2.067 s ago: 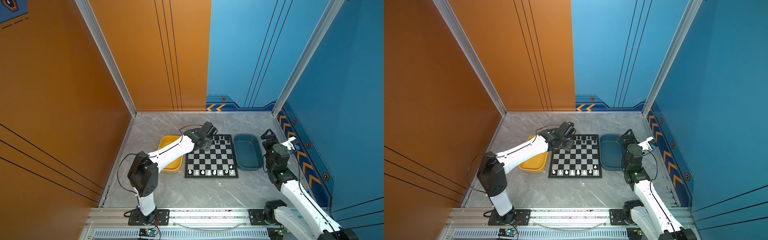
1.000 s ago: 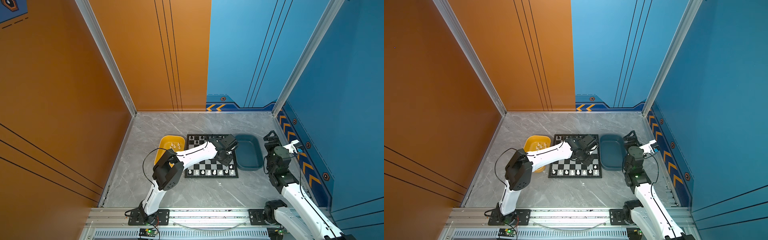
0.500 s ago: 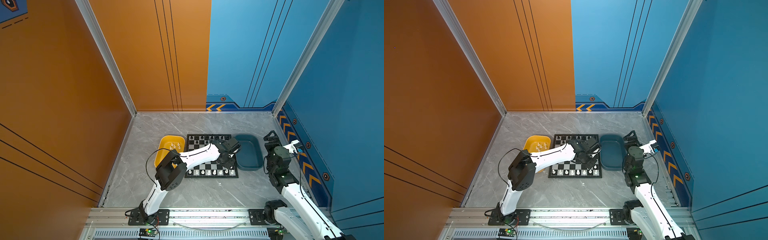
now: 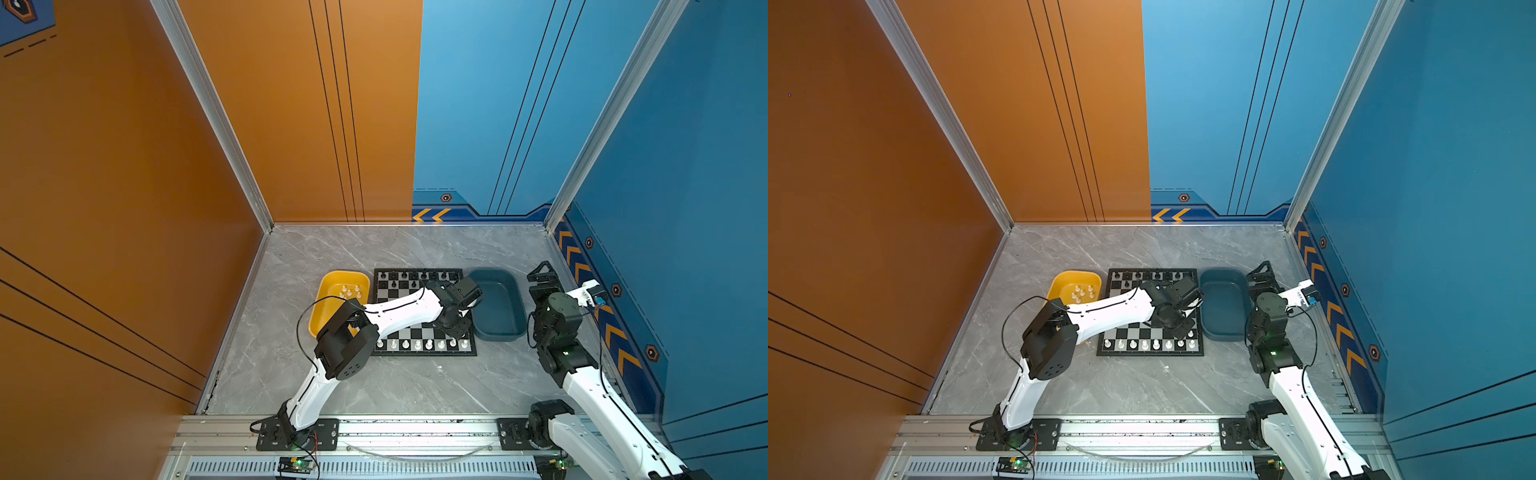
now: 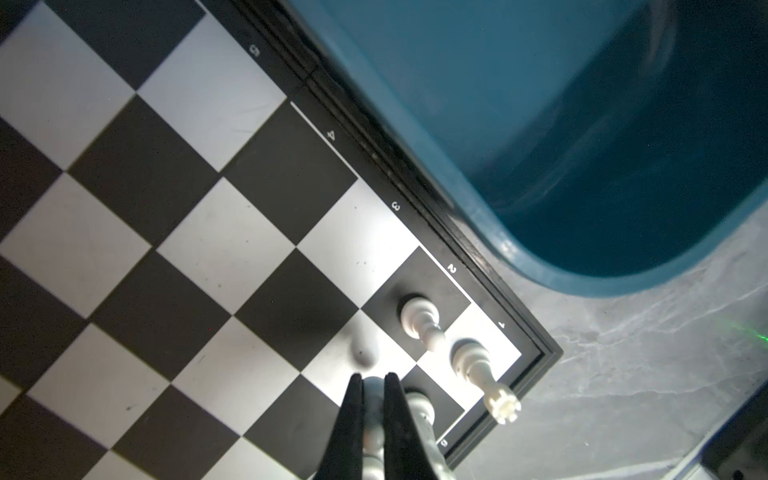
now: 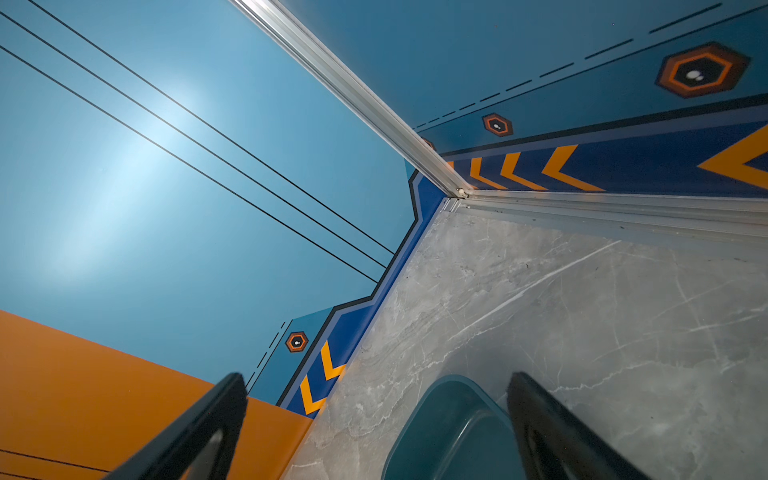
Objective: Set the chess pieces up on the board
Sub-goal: 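Lower the pawn onto the square beside the placed pawn and open the left gripper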
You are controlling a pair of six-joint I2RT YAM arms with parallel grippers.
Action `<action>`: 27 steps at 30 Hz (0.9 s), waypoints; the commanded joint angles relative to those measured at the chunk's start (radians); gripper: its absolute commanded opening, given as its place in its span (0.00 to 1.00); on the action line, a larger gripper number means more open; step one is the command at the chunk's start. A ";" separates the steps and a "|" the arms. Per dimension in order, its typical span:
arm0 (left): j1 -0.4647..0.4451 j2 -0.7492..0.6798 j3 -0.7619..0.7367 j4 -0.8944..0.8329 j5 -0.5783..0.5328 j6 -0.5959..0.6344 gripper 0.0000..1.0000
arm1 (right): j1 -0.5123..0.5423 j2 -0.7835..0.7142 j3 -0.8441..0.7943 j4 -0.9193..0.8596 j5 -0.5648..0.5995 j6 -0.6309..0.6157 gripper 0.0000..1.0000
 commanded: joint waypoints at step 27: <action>-0.001 0.044 0.047 -0.050 0.007 -0.018 0.14 | -0.008 -0.006 -0.012 -0.017 0.020 0.028 1.00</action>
